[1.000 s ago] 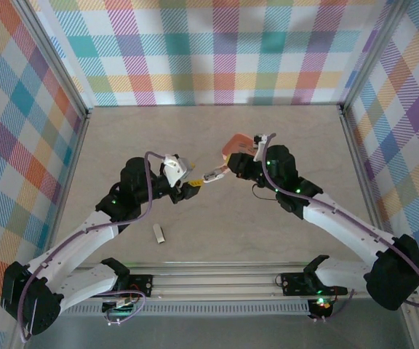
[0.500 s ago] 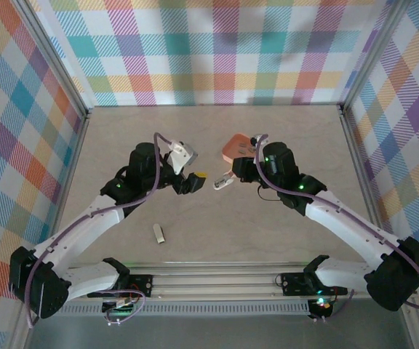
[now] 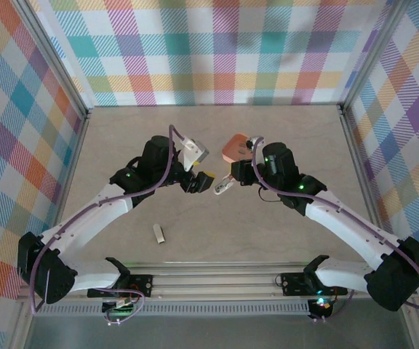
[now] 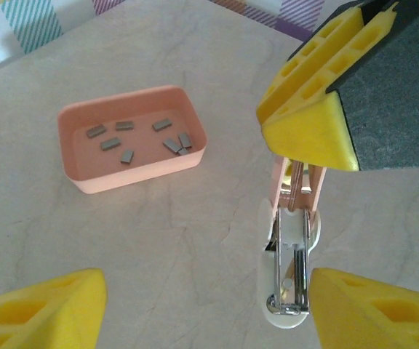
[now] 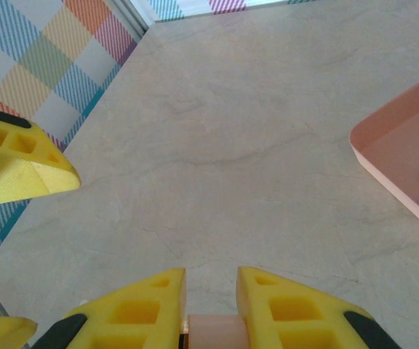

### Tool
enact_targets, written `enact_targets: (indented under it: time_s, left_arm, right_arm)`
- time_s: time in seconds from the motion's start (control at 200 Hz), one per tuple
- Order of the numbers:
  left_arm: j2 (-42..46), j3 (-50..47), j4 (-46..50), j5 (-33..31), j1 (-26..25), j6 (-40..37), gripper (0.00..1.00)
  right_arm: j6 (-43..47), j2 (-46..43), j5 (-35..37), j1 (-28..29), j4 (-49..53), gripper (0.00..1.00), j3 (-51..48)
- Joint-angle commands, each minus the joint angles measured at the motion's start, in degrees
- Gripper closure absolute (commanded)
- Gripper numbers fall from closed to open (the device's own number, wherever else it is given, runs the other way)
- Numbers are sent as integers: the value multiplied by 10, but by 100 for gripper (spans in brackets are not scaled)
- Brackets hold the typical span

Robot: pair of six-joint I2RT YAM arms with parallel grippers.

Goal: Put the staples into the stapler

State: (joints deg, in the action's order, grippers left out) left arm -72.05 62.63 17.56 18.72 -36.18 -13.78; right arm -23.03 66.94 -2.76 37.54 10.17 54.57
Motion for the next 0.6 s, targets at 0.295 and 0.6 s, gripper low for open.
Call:
enact_targets:
  time_s: [0.295, 0.6]
  left_arm:
    - [-47, 88, 86, -14, -20, 64, 27]
    - [-98, 133, 131, 12, -28, 68, 27]
  right_arm:
    - [7, 11, -47, 0, 8, 80, 31]
    - [-15, 17, -59, -1, 3, 80, 31]
